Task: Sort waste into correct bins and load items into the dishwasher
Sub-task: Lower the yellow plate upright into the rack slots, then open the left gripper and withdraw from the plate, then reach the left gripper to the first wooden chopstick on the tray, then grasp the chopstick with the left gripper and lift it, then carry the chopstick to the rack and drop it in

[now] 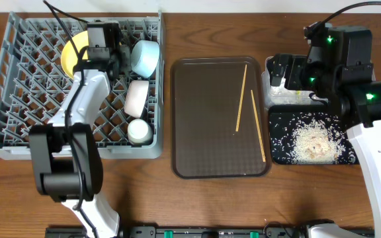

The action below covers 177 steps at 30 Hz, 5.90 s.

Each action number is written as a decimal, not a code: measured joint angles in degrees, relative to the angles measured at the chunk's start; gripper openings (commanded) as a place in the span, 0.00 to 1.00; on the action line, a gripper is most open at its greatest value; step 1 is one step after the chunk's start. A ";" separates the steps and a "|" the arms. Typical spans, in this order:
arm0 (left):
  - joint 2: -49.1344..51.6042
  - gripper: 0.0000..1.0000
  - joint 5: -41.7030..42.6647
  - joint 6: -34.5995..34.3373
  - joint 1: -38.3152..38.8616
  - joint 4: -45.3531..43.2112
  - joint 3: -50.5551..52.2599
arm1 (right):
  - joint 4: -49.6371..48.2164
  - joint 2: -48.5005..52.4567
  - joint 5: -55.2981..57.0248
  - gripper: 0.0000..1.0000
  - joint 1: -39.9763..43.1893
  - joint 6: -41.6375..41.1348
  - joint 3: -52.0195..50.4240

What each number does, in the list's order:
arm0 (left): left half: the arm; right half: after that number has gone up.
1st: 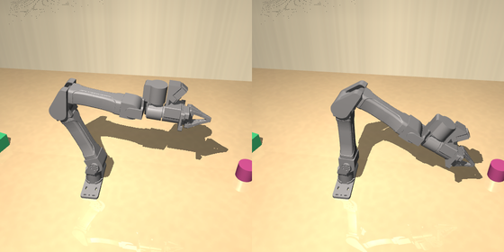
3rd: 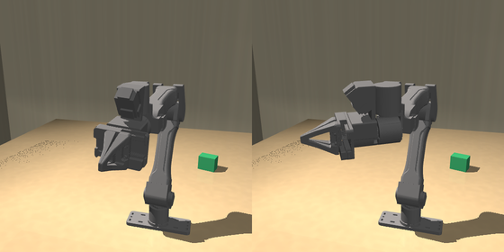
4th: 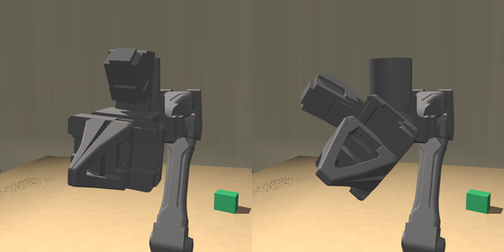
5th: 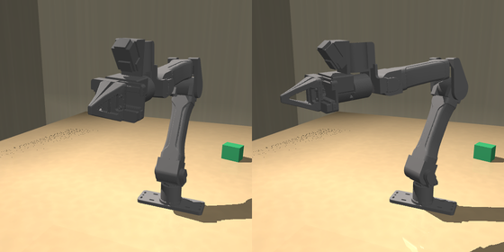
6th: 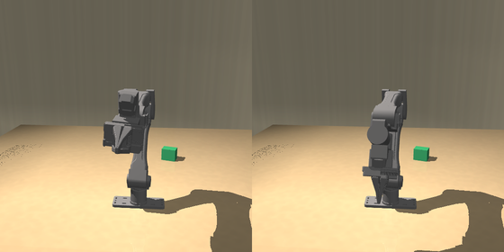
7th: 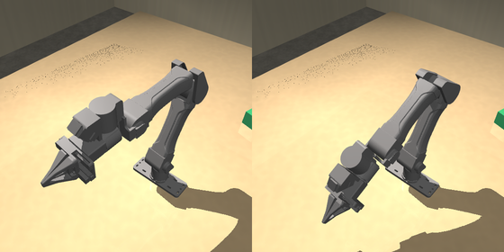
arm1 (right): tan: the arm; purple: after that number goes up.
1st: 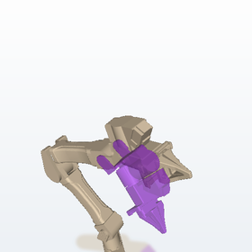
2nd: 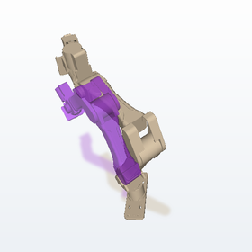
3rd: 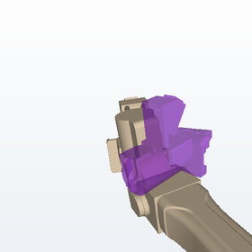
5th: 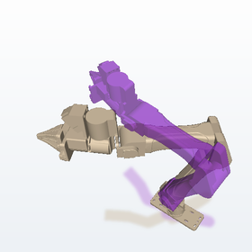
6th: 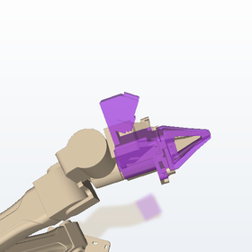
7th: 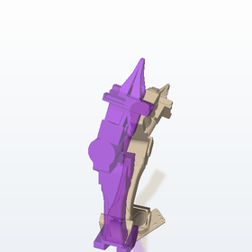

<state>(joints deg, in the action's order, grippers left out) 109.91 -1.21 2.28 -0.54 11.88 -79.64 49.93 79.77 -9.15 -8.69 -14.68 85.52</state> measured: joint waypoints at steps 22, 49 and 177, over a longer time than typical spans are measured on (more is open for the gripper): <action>3.72 0.08 -5.42 -0.42 0.46 -1.27 -0.79 | 0.00 0.00 0.00 0.99 0.00 0.00 0.00; 3.72 0.08 -15.15 -0.42 4.00 5.07 -1.77 | -0.02 0.00 0.00 0.99 0.00 0.00 0.00; -24.63 0.08 -8.26 -16.24 30.80 33.86 -1.29 | -0.02 0.00 0.00 0.99 0.00 0.00 -0.09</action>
<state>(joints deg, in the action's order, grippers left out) 85.27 -9.47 -13.96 30.26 45.74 -80.93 49.91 79.77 -9.15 -8.69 -14.68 85.43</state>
